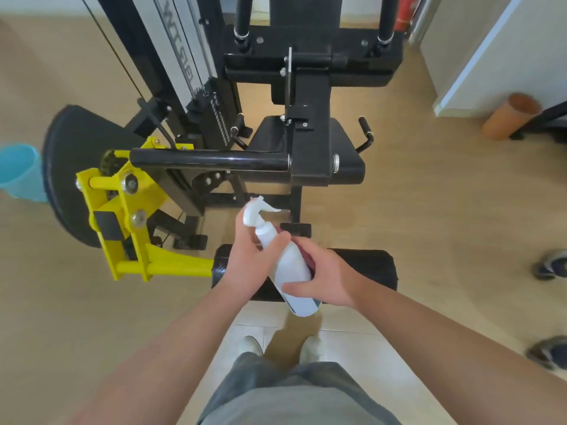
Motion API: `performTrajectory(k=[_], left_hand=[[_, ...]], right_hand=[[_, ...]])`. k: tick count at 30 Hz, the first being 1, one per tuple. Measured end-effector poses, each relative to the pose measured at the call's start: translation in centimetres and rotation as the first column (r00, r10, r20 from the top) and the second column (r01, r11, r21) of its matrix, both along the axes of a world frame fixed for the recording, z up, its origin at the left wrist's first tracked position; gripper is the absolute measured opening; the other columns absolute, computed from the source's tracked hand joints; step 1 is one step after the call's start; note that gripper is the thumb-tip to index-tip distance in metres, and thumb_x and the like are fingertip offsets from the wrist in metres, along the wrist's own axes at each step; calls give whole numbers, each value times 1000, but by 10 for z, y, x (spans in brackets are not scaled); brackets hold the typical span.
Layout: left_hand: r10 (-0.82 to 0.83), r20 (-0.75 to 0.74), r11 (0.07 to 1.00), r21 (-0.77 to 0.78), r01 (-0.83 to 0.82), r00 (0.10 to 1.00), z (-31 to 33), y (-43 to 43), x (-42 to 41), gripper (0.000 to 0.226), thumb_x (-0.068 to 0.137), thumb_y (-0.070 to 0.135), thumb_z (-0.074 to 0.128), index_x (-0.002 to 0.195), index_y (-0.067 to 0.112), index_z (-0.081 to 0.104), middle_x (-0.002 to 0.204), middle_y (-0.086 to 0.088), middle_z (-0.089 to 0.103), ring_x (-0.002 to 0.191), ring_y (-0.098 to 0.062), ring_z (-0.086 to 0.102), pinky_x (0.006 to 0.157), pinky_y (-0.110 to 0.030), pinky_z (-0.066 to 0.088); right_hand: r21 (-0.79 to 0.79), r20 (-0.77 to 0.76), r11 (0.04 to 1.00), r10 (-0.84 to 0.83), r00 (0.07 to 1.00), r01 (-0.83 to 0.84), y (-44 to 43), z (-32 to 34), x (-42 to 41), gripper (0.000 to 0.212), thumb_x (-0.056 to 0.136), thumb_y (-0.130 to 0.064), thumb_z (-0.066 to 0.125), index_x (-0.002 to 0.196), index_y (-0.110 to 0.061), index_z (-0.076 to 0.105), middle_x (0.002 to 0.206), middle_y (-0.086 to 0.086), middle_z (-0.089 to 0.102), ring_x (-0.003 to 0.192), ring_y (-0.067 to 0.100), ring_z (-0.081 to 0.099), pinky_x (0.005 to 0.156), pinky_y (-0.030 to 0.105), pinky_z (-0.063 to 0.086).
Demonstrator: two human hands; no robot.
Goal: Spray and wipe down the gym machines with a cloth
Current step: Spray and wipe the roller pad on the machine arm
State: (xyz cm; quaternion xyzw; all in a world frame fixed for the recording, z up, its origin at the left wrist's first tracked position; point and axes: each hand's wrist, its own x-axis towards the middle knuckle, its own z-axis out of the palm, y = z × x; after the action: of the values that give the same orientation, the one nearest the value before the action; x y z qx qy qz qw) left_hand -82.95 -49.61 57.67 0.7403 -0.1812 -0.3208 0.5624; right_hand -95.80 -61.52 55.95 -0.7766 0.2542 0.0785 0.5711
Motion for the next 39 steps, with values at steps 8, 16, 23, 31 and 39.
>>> performTrajectory(k=[8, 16, 23, 31, 39], left_hand=[[102, -105, 995, -13, -103, 989, 1, 11, 12, 13, 104, 21, 55, 109, 25, 67, 110, 18, 75, 84, -16, 77, 75, -35, 63], [104, 25, 971, 216, -107, 994, -26, 59, 34, 35, 108, 53, 32, 108, 40, 65, 71, -1, 74, 73, -14, 71, 63, -27, 52], [72, 58, 934, 346, -88, 996, -50, 75, 20, 37, 106, 51, 34, 109, 28, 63, 103, 10, 71, 68, -14, 72, 76, -30, 49], [64, 71, 886, 455, -90, 995, -71, 78, -5, 38, 105, 56, 34, 124, 29, 53, 102, 7, 70, 66, -8, 71, 69, -30, 47], [32, 57, 850, 523, -57, 998, -77, 80, -6, 49, 105, 58, 33, 101, 18, 62, 93, 1, 71, 69, -12, 70, 68, -30, 48]], right_hand=[[50, -73, 992, 115, 991, -112, 15, -10, 12, 81, 73, -43, 89, 141, -44, 46, 129, -25, 60, 118, 0, 59, 98, 28, 54], [-132, -91, 990, -64, 994, 51, -2, -48, 18, 22, 100, -23, 65, 116, -38, 62, 96, -12, 70, 90, 11, 70, 68, 20, 56], [-268, 98, 936, -208, 973, 227, 0, -50, 29, 26, 108, -24, 45, 130, -23, 59, 96, -9, 66, 86, 3, 67, 68, 5, 45], [-718, -85, 626, 354, 931, -304, 2, -90, 6, 52, 107, -43, 31, 156, -29, 40, 148, -13, 53, 117, 19, 48, 99, 30, 47], [-506, -9, 860, -82, 997, 67, -7, -99, -5, 35, 107, -33, 39, 128, -17, 61, 104, 5, 59, 96, 22, 52, 82, 32, 42]])
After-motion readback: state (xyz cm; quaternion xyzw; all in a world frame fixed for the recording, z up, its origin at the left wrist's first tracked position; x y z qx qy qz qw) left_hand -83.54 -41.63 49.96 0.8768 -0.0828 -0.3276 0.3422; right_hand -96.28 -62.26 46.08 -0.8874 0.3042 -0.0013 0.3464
